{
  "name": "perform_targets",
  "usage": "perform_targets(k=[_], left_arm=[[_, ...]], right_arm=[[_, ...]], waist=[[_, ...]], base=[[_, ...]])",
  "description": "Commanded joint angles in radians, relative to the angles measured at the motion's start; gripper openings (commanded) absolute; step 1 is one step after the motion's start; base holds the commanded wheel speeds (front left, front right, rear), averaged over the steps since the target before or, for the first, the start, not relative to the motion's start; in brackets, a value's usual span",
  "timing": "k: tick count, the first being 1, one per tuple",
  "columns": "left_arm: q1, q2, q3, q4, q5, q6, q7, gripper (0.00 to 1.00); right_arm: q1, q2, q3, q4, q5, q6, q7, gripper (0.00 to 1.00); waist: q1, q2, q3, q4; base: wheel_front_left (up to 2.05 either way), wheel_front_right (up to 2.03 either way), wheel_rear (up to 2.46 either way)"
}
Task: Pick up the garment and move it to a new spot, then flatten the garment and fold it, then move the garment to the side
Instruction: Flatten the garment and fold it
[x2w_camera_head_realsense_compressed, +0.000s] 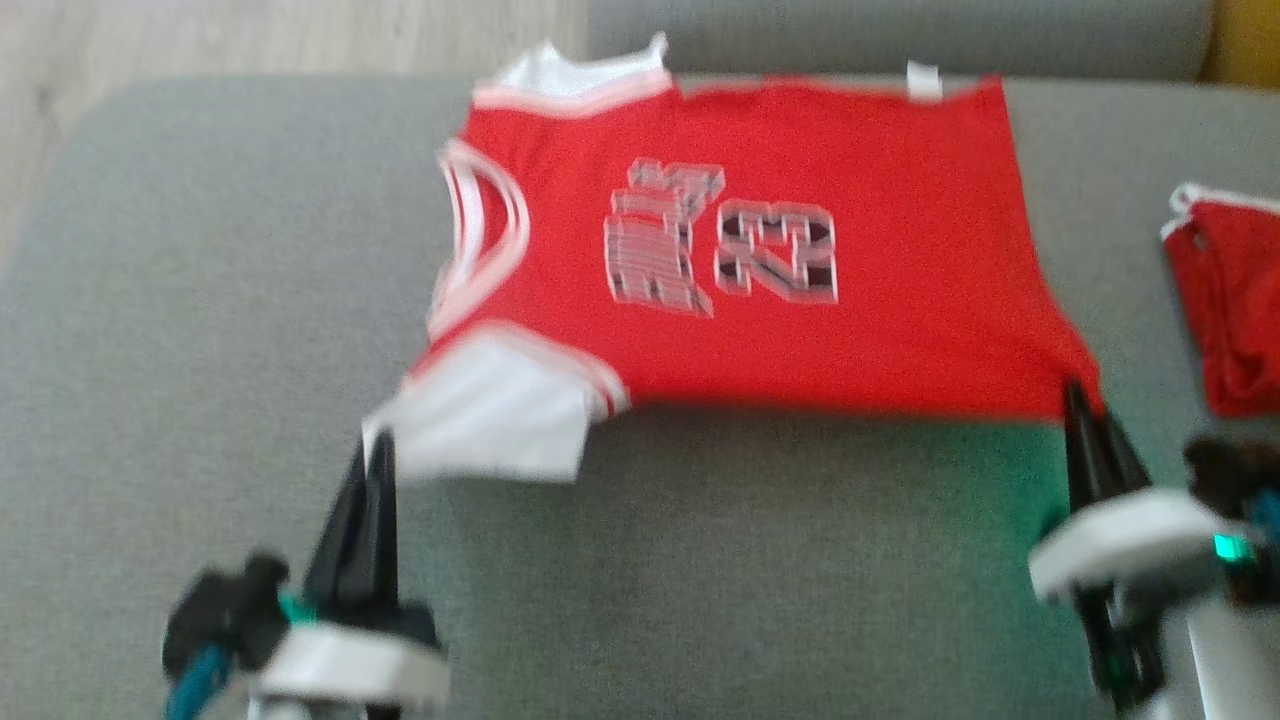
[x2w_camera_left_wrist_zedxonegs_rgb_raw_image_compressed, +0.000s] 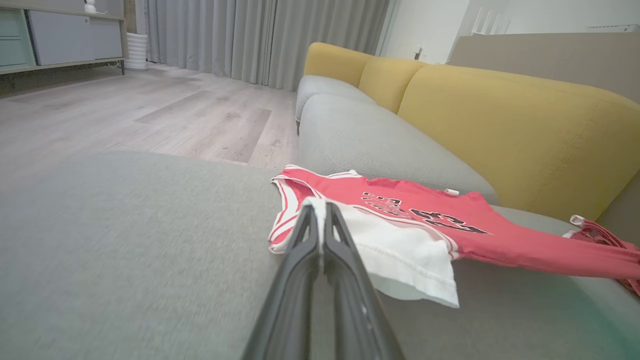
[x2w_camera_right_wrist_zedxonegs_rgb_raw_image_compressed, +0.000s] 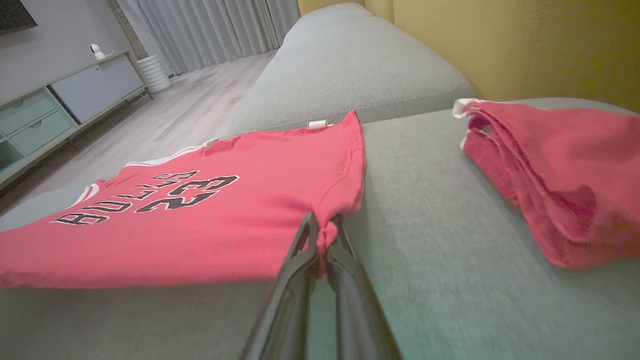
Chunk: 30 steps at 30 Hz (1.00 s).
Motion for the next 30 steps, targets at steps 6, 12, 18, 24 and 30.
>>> perform_targets(k=[6,12,18,24,30], left_arm=[[0.161,0.062,0.003,-0.159,-0.016,0.065,0.063,0.0],[0.237,0.08,-0.013,-0.199,-0.04,0.087,0.114,0.0],[0.211,0.053,-0.024,-0.158,-0.093,0.056,0.145,0.0],[0.114,0.009,-0.013,-0.094,-0.156,0.001,0.157,0.0],[-0.043,-0.02,-0.011,-0.006,-0.165,-0.05,0.168,0.0]], right_arm=[[0.212,-0.002,-0.01,-0.207,0.038,-0.001,0.104,0.0],[0.32,-0.002,-0.011,-0.287,0.056,-0.001,0.206,0.0],[0.286,-0.002,-0.01,-0.212,0.082,-0.001,0.288,0.0],[0.205,-0.002,-0.015,-0.126,0.15,-0.001,0.334,0.0],[0.125,-0.002,-0.012,-0.055,0.247,-0.001,0.334,0.0]], waist=[[0.0003,-0.0001,-0.105,0.025],[0.0003,-0.0001,-0.119,0.021],[0.0003,-0.0001,-0.118,0.011],[0.0003,-0.0001,-0.117,0.008],[0.0003,-0.0001,-0.109,0.011]], base=[[0.0,0.0,0.0],[0.0,0.0,0.0],[0.0,0.0,0.0],[0.0,0.0,0.0],[0.0,0.0,0.0]])
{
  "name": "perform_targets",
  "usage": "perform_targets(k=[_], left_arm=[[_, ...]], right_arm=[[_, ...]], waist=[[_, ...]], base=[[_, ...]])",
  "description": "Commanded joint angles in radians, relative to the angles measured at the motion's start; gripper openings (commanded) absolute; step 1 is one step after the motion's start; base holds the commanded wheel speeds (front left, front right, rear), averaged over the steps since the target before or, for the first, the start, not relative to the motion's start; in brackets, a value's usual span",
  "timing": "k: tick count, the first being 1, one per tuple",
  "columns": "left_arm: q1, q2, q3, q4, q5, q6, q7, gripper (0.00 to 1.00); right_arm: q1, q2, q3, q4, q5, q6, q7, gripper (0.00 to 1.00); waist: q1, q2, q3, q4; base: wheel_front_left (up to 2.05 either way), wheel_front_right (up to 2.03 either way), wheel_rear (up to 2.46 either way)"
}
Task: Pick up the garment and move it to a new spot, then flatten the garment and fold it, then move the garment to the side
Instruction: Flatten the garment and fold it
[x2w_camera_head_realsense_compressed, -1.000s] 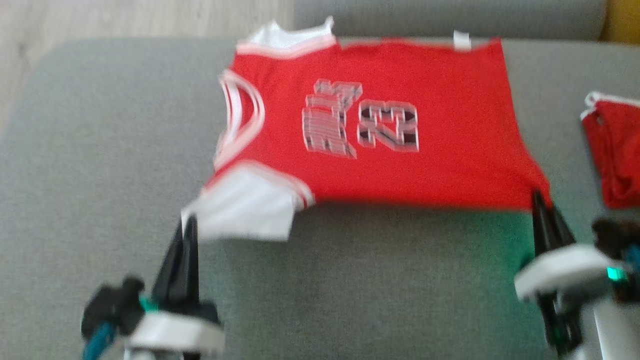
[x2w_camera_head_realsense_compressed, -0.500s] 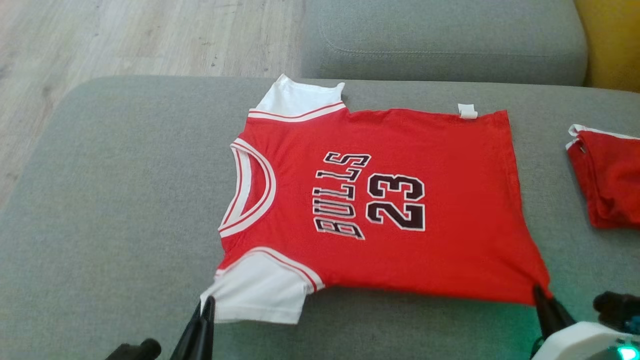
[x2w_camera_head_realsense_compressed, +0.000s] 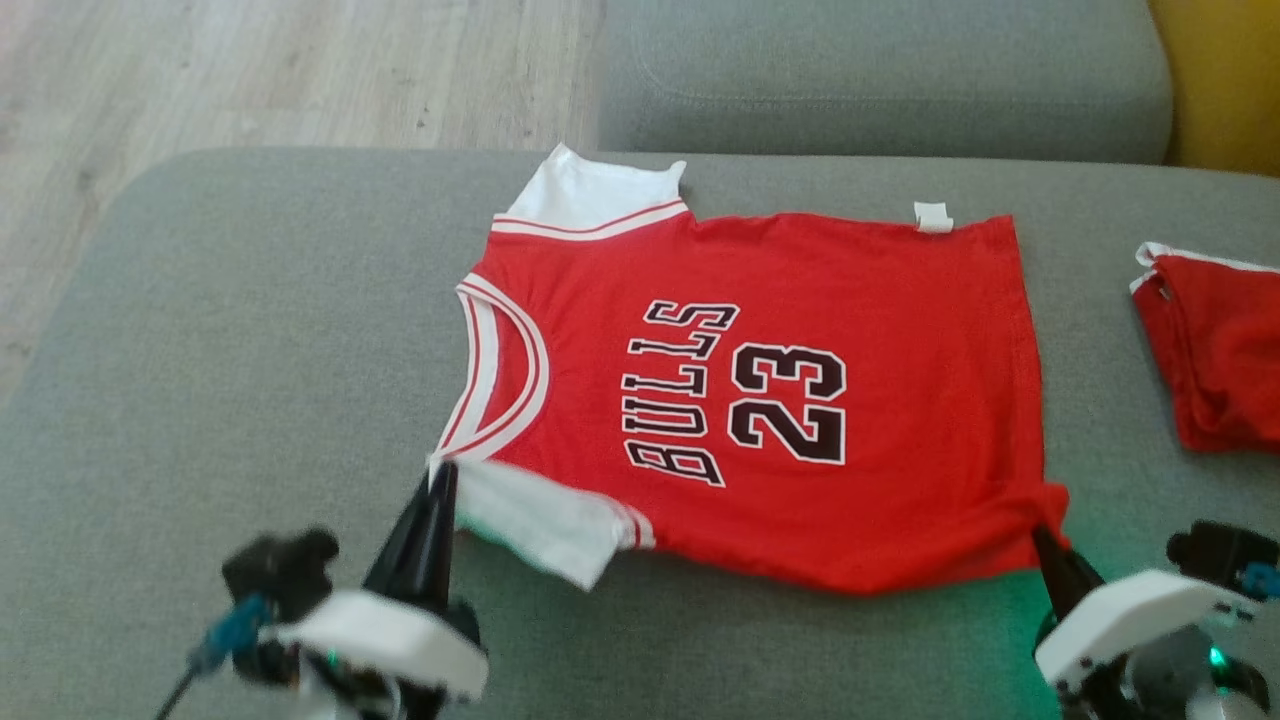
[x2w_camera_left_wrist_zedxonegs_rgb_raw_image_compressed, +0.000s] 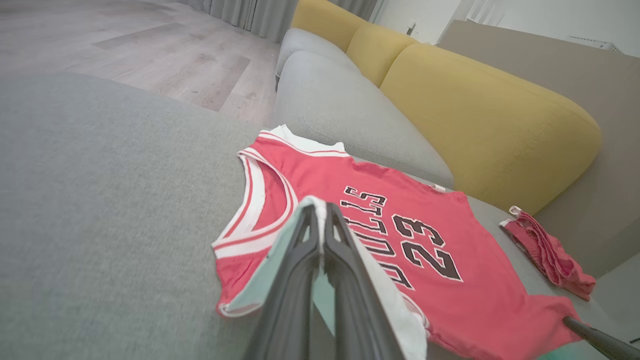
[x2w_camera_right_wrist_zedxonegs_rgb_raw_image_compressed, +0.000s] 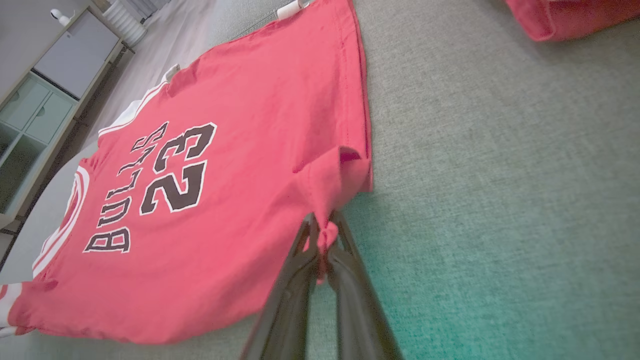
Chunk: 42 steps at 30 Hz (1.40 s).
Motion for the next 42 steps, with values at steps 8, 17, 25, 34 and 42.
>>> perform_targets(k=[8,17,25,34,42], left_arm=[[-0.286,-0.019,0.055,0.125,0.036,-0.049,-0.016,0.0],[-0.42,-0.047,0.058,0.263,0.067,-0.075,-0.076,0.0],[-0.503,-0.068,0.044,0.378,0.093,-0.104,-0.13,0.0],[-0.564,-0.097,0.042,0.473,0.1,-0.144,-0.188,1.0],[-0.474,-0.095,0.04,0.419,0.099,-0.156,-0.212,1.0]], right_arm=[[-0.205,-0.01,0.008,0.031,0.006,-0.001,-0.014,0.0],[-0.344,-0.01,-0.009,0.134,-0.03,-0.001,-0.048,0.0],[-0.437,-0.01,-0.015,0.246,-0.091,-0.001,-0.107,0.0],[-0.521,-0.01,0.054,0.308,-0.105,-0.001,-0.274,1.0],[-0.448,-0.01,0.022,0.212,-0.236,-0.001,-0.369,1.0]], waist=[[-0.0001,-0.0001,0.047,-0.019],[-0.0001,-0.0001,0.091,-0.034],[-0.0001,-0.0001,0.124,-0.043],[-0.0001,-0.0001,0.148,-0.053],[-0.0001,-0.0001,0.134,-0.041]], base=[[0.0,0.0,0.0],[0.0,0.0,0.0],[0.0,0.0,0.0],[0.0,0.0,0.0],[0.0,0.0,0.0]])
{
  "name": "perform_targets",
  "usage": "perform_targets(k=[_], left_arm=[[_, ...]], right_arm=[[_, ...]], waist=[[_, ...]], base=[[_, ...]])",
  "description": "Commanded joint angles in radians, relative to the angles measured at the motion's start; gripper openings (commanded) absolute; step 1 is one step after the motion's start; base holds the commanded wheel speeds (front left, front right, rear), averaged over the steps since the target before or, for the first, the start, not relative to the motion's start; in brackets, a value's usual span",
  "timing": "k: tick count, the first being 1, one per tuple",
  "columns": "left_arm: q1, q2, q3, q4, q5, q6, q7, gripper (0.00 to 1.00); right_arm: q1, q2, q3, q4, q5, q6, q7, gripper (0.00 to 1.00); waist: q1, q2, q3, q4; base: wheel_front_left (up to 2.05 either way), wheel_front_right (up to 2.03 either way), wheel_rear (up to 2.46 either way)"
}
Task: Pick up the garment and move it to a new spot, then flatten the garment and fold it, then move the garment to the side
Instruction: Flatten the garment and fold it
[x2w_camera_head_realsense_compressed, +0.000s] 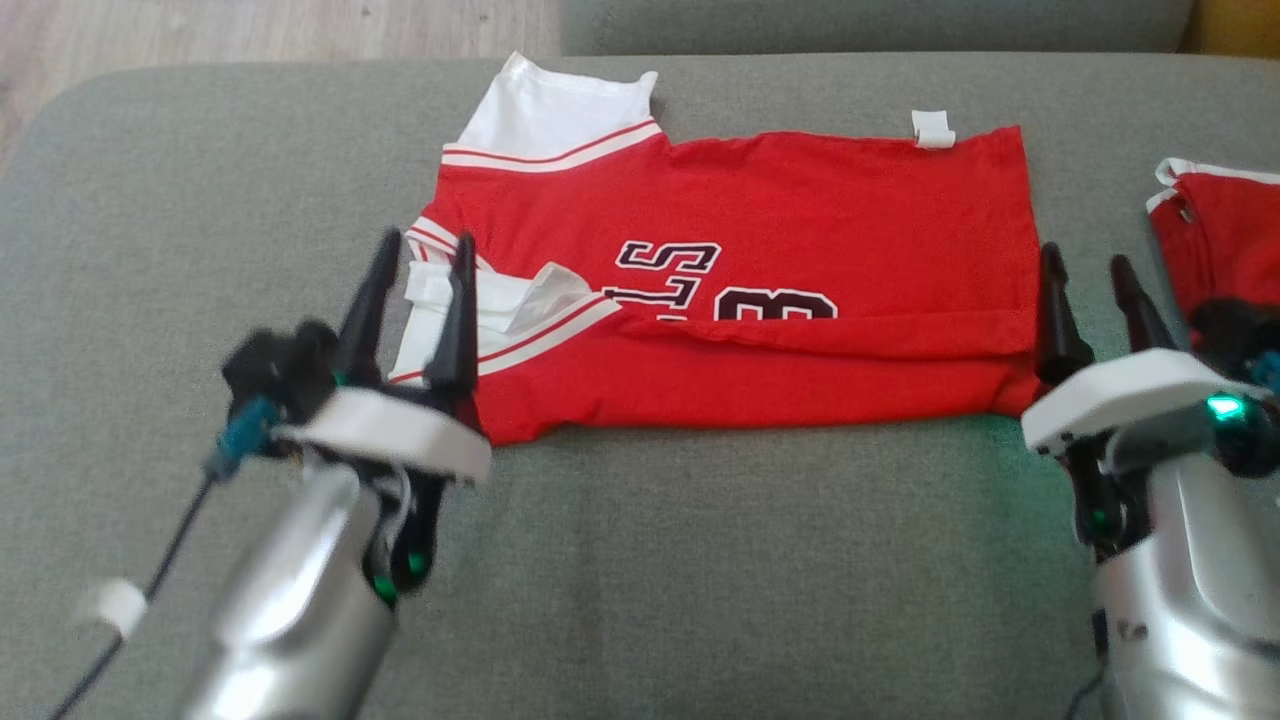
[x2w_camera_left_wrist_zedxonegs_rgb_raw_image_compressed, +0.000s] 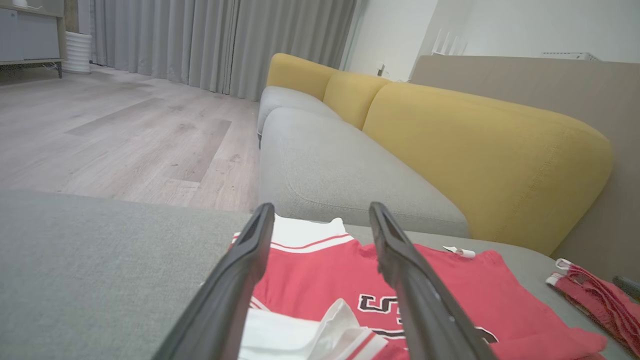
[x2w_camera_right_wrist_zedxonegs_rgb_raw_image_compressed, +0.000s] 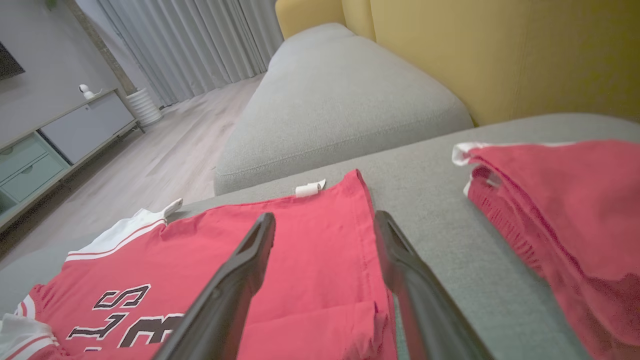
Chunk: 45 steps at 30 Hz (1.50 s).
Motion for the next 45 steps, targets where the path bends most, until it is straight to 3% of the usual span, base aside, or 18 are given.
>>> perform_targets(k=[1,11,17,24,33,34,36,38,45], left_arm=[[0.028,0.026,0.03,-0.049,0.004,0.002,-0.008,1.0],[0.263,0.066,0.035,-0.145,-0.075,0.109,0.141,1.0],[0.279,0.061,0.062,-0.135,-0.115,0.134,0.162,1.0],[0.255,0.044,0.092,-0.065,-0.163,0.136,0.18,1.0],[0.207,0.02,0.081,0.021,-0.19,0.109,0.212,1.0],[0.203,0.018,0.08,0.026,-0.19,0.107,0.215,0.89],[0.194,0.015,0.078,0.035,-0.191,0.105,0.215,0.34],[0.186,0.012,0.078,0.039,-0.191,0.102,0.208,0.0],[0.159,0.013,0.082,0.039,-0.173,0.097,0.156,0.0]], right_arm=[[0.03,-0.004,0.016,-0.074,-0.034,-0.001,-0.01,1.0],[0.282,-0.004,0.009,-0.383,-0.084,-0.001,0.121,1.0],[0.323,-0.004,0.021,-0.457,-0.069,-0.001,0.171,1.0],[0.327,-0.004,0.025,-0.483,-0.071,-0.001,0.209,1.0],[0.317,-0.004,0.019,-0.456,-0.063,-0.001,0.23,1.0],[0.315,-0.004,0.02,-0.45,-0.064,-0.001,0.231,1.0],[0.306,-0.004,0.022,-0.432,-0.062,-0.001,0.235,1.0],[0.29,-0.004,0.025,-0.407,-0.06,-0.001,0.234,1.0],[0.209,-0.004,0.04,-0.279,-0.06,-0.001,0.226,1.0]], waist=[[0.0,0.0,-0.008,0.005],[0.0,0.0,-0.014,0.022],[0.0,0.0,0.004,0.003],[0.0,0.0,0.032,-0.029],[0.0,0.0,0.057,-0.052],[0.0,0.0,0.059,-0.053],[0.0,0.0,0.062,-0.055],[0.0,0.0,0.064,-0.054],[0.0,0.0,0.075,-0.038]], base=[[0.0,0.0,0.0],[0.0,0.0,0.0],[0.0,0.0,0.0],[0.0,0.0,0.0],[0.0,0.0,0.0],[0.0,0.0,0.0],[0.0,0.0,0.0],[0.0,0.0,0.0],[0.0,0.0,0.0]])
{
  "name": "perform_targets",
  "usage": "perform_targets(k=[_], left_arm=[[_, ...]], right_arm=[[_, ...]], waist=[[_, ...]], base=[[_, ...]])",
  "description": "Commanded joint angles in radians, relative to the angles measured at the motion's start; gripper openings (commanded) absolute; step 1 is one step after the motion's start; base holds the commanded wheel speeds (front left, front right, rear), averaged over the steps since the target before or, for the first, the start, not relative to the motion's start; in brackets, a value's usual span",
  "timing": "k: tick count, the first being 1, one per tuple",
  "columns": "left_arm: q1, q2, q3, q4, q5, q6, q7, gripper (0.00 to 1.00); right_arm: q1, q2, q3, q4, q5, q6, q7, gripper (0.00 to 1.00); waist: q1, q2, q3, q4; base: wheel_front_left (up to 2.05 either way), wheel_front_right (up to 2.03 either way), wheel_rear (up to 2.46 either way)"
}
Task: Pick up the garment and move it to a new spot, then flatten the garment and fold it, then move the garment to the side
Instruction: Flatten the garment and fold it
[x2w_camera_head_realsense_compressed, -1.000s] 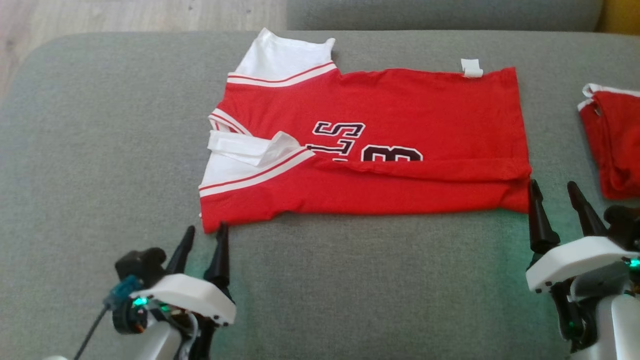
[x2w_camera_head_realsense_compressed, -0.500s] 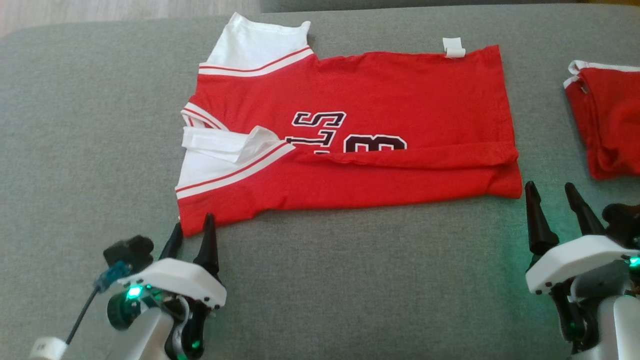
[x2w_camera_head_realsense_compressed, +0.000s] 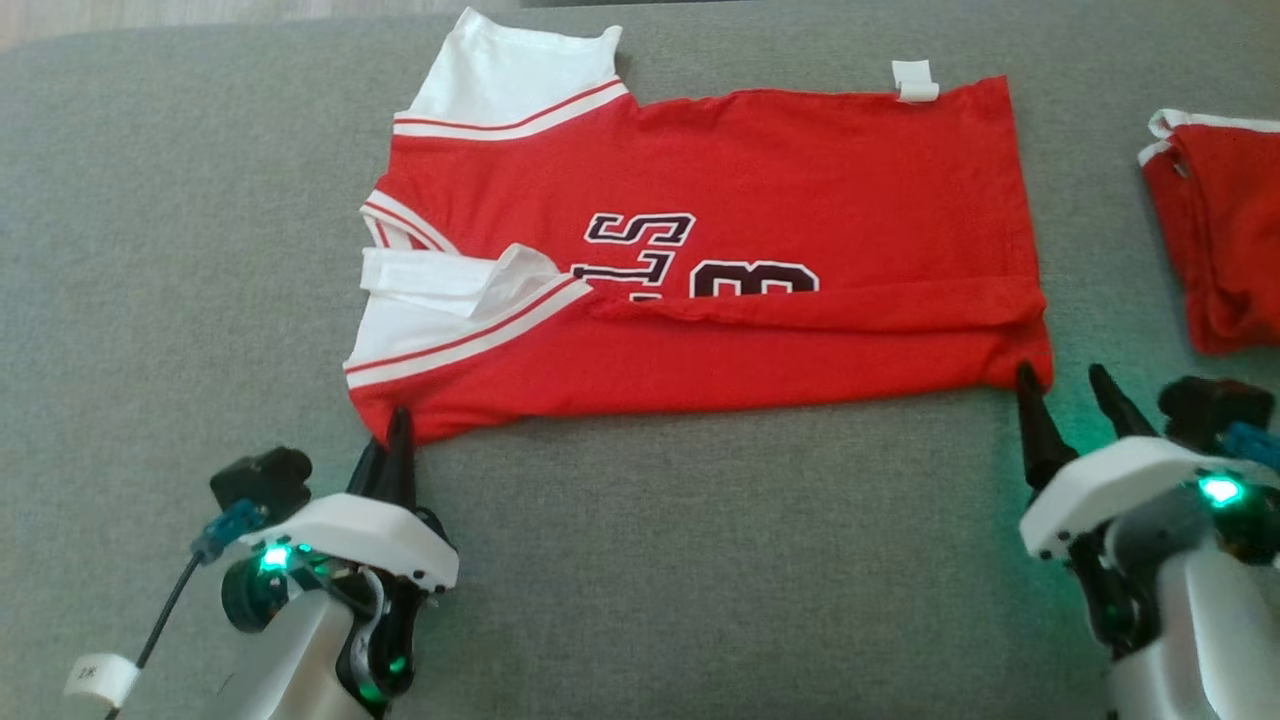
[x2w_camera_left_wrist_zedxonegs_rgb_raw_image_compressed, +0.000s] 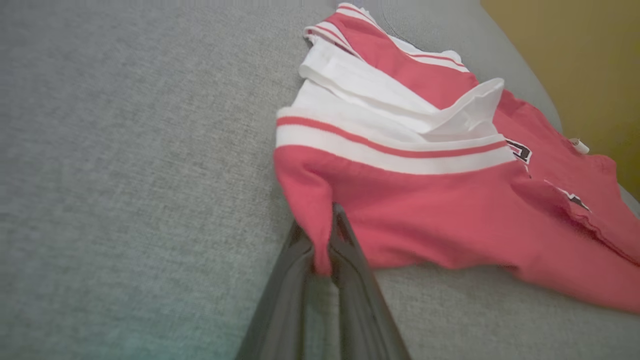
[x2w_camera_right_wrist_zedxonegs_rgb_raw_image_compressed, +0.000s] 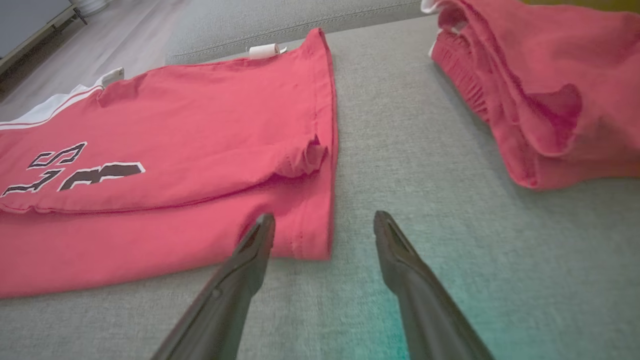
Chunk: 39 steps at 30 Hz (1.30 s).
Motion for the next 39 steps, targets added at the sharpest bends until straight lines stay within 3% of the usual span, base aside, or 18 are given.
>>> perform_targets(k=[1,4,5,6,7,8,16,24,30,38,39], left_arm=[[-0.039,0.015,0.032,-0.023,0.014,-0.002,-0.023,0.0],[-0.045,0.017,0.032,-0.039,0.022,-0.001,-0.04,0.0],[-0.047,0.019,0.031,-0.047,0.026,-0.001,-0.046,0.0],[-0.049,0.022,0.03,-0.056,0.031,0.0,-0.053,0.0],[-0.049,0.024,0.03,-0.066,0.035,0.002,-0.059,0.0],[-0.048,0.027,0.029,-0.077,0.039,0.004,-0.063,0.0],[-0.028,0.069,0.028,-0.193,0.064,0.023,-0.067,0.0],[0.039,0.173,0.018,-0.443,0.099,0.075,0.014,0.0],[0.193,0.236,-0.01,-0.62,0.107,0.138,0.087,0.0],[0.45,0.224,-0.06,-0.676,0.066,0.195,0.081,0.0],[0.46,0.222,-0.066,-0.672,0.065,0.195,0.081,0.0]], right_arm=[[-0.052,-0.006,0.034,0.012,-0.003,-0.001,0.0,1.0],[-0.079,-0.006,0.039,0.085,-0.006,-0.001,0.019,1.0],[-0.088,-0.006,0.039,0.107,-0.006,-0.001,0.023,0.67],[-0.095,-0.006,0.036,0.122,-0.006,-0.001,0.02,0.42],[-0.102,-0.006,0.031,0.135,0.002,-0.001,0.017,0.27],[-0.108,-0.006,0.028,0.145,0.017,-0.001,0.013,0.0],[-0.133,-0.006,0.002,0.128,0.108,-0.001,0.015,0.0],[-0.094,-0.006,-0.076,-0.077,0.12,-0.001,0.174,0.0],[0.07,-0.006,-0.096,-0.253,0.104,-0.001,0.286,0.0],[0.35,-0.006,-0.112,-0.342,0.163,-0.001,0.284,0.0],[0.361,-0.006,-0.113,-0.335,0.157,-0.001,0.275,0.11]], waist=[[-0.0001,0.0,0.004,0.009],[-0.0001,0.0,0.008,0.02],[-0.0001,0.0,0.009,0.025],[-0.0001,0.0,0.009,0.028],[-0.0001,0.0,0.007,0.031],[-0.0001,0.0,0.005,0.034],[-0.0001,0.0,-0.037,0.04],[-0.0001,0.0,-0.101,0.046],[-0.0001,0.0,-0.122,0.051],[-0.0001,0.0,-0.134,0.042],[-0.0001,0.0,-0.134,0.039]], base=[[0.0,0.0,0.0],[0.0,0.0,0.0],[0.0,0.0,0.0],[0.0,0.0,0.0],[0.0,0.0,0.0],[0.0,0.0,0.0],[0.0,0.0,0.0],[0.0,0.0,0.0],[0.0,0.0,0.0],[0.0,0.0,0.0],[0.0,0.0,0.0]])
